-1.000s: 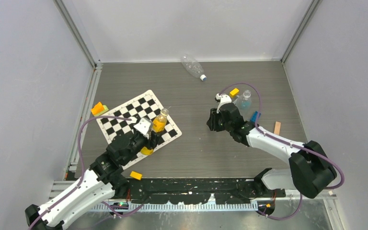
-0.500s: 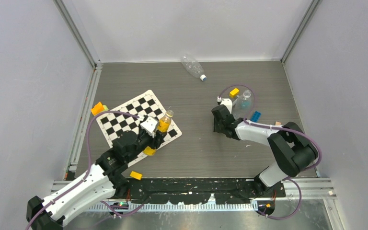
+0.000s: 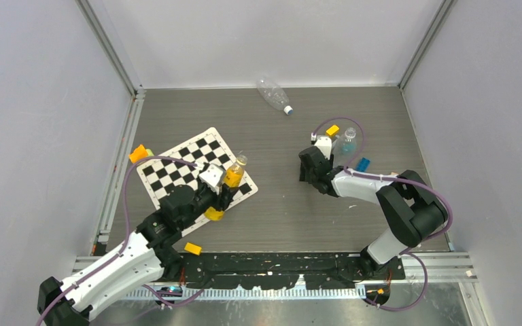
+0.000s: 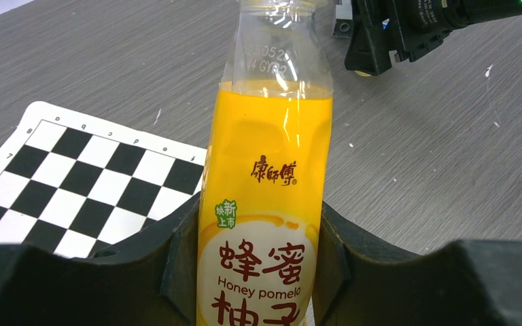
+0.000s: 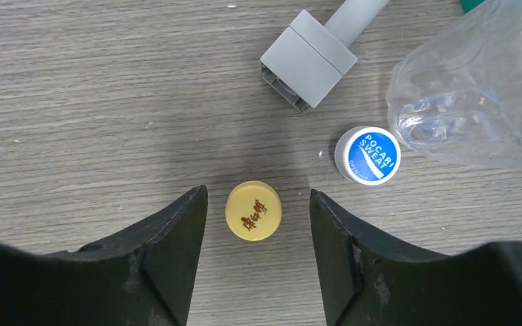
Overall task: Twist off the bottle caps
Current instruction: Place the bottle cap at the center of the board, then place the plastic bottle at the center of the board.
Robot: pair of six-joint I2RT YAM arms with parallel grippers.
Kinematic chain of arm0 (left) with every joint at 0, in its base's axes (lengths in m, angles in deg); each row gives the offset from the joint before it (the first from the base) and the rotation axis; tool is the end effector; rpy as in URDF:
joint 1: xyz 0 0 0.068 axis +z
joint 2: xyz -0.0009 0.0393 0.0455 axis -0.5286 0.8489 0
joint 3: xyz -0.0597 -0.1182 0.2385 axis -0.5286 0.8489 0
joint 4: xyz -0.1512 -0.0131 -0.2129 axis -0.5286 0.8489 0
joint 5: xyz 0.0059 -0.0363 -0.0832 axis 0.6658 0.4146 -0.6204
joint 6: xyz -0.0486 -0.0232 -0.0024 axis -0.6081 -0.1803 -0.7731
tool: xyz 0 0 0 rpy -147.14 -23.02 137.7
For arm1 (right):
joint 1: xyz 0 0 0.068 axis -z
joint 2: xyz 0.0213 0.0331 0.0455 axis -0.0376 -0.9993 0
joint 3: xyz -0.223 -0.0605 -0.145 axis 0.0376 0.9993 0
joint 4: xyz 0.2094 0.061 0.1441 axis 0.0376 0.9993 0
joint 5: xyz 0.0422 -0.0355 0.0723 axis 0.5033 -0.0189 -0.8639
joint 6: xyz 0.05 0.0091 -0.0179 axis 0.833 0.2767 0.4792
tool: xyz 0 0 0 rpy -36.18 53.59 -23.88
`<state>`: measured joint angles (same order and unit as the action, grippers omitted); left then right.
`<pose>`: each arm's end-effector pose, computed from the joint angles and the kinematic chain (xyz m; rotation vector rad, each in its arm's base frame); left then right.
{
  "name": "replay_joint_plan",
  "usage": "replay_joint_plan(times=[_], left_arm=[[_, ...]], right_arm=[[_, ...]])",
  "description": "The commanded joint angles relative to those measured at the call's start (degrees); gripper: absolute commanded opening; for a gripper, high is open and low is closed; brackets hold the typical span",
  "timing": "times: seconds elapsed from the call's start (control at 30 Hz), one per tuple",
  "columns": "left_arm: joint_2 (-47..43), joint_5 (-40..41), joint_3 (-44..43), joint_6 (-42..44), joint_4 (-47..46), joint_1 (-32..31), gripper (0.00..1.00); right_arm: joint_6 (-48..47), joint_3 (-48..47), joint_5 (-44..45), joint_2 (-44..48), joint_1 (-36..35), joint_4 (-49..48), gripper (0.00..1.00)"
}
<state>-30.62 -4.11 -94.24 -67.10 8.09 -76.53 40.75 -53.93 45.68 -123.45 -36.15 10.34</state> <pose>0.1166 -0.1103 0.2498 0.5702 1.7083 -0.5141 0.2551 0.1520 0.1537 0.0763 2.3101 -0.0567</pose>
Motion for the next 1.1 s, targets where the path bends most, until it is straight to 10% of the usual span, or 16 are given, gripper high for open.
replay_joint_plan(times=[0.0, 0.37, 0.7, 1.07], left_arm=[[0.3, -1.5, -1.0, -1.8, -4.6, 0.1, 0.09], [3.1, -4.3, -0.5, -2.0, -7.6, 0.1, 0.12], [10.1, -15.2, 0.0, -2.8, -15.1, 0.1, 0.17], [14.3, -21.2, 0.3, -5.0, -21.3, 0.1, 0.18]], right_arm=[[0.3, 0.1, 1.3, 3.8, 0.0, -2.8, 0.64], [3.8, 4.5, -21.2, 23.6, -0.2, -5.5, 0.65], [20.5, 13.3, -42.1, 38.5, -1.6, -30.0, 0.67], [18.2, 10.4, -40.8, 33.9, -7.7, -30.0, 0.67]])
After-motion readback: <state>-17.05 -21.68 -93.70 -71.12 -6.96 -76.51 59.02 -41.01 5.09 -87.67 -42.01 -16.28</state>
